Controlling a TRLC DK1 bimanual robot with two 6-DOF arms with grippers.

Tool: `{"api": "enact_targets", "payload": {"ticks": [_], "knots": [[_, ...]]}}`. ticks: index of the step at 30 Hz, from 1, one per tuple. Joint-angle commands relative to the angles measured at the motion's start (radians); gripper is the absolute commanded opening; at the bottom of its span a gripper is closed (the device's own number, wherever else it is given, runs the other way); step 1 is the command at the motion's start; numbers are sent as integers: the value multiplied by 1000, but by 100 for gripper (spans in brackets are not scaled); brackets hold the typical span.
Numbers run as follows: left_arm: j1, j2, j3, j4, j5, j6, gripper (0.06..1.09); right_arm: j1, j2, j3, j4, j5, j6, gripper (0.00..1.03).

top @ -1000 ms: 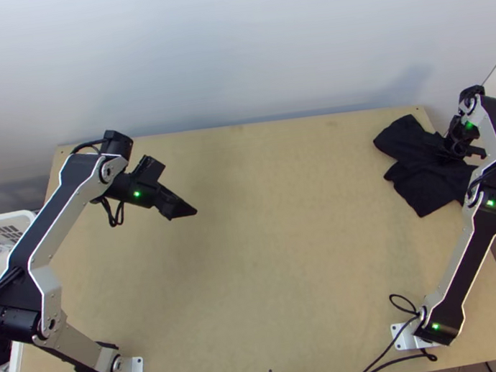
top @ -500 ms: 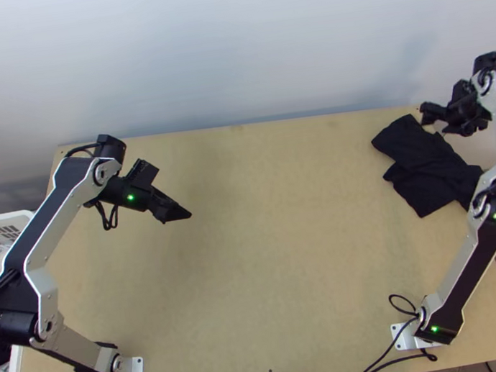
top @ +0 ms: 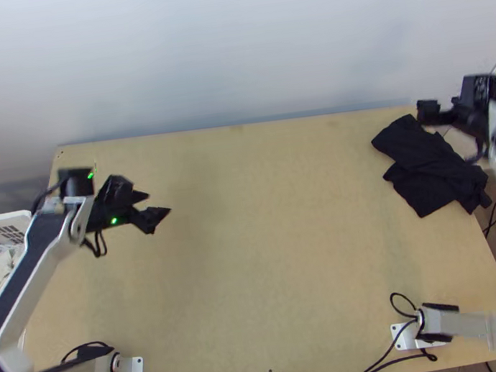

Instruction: Fold the t-shirt

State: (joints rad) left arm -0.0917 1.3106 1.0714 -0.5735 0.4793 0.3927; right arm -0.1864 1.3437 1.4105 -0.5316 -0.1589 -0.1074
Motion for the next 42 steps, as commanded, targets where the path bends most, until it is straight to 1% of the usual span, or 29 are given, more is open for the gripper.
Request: {"api": "enact_targets", "payload": {"ticks": [1, 2, 7, 10, 12, 14, 16, 17, 18, 19, 21, 22, 23, 24, 26, 29, 32, 34, 36, 37, 40, 42], "knots": [[32, -333, -367, 406, -251, 2, 104, 160, -535, -608, 455, 168, -89, 96], [33, -381, -419, 458, -265, 12, 104, 162, -587, -670, 490, 167, -89, 96], [40, -557, -662, 676, -265, 52, 104, 163, -804, -949, 687, 167, -115, 96], [30, -600, -774, 767, -263, 74, 104, 163, -930, -1119, 803, 167, -144, 96], [23, -613, -834, 805, -263, 80, 104, 171, -999, -1210, 825, 165, -149, 96], [21, -656, -900, 850, -263, 74, 104, 209, -1100, -1280, 822, 167, -153, 96], [20, -723, -949, 848, -263, 69, 104, 246, -1253, -1331, 749, 168, -164, 96], [20, -764, -970, 836, -263, 63, 104, 258, -1335, -1345, 691, 167, -166, 96], [20, -814, -990, 810, -263, 54, 104, 278, -1354, -1361, 673, 168, -167, 96], [20, -878, -1005, 755, -263, 52, 104, 291, -1351, -1357, 642, 188, -164, 96], [14, -1045, -1018, 624, -265, 55, 104, 294, -1351, -1360, 624, 222, -161, 97], [20, -1137, -1028, 567, -268, 66, 104, 289, -1351, -1363, 622, 222, -161, 97], [35, -1217, -1035, 518, -289, 66, 104, 291, -1351, -1368, 622, 222, -161, 97], [61, -1238, -1028, 488, -309, 63, 104, 294, -1351, -1380, 622, 222, -164, 97], [116, -1307, -1008, 368, -300, 78, 104, 297, -1351, -1391, 622, 222, -167, 97], [176, -1312, -1004, 348, -289, 77, 104, 315, -1351, -1392, 587, 222, -178, 97], [181, -1312, -1004, 347, -291, 80, 104, 378, -1348, -1403, 530, 222, -288, 99], [193, -1312, -1004, 339, -291, 78, 104, 349, -1347, -1403, 527, 222, -299, 99], [207, -1311, -1002, 333, -291, 64, 104, 320, -1344, -1403, 525, 220, -290, 99], [204, -1311, -1002, 333, -289, 61, 104, 326, -1342, -1403, 524, 219, -282, 99], [201, -1311, -1002, 333, -289, 38, 104, 363, -1344, -1403, 525, 217, -114, 99], [201, -1311, -1002, 333, -291, 40, 104, 366, -1344, -1403, 525, 217, -97, 99]]}}
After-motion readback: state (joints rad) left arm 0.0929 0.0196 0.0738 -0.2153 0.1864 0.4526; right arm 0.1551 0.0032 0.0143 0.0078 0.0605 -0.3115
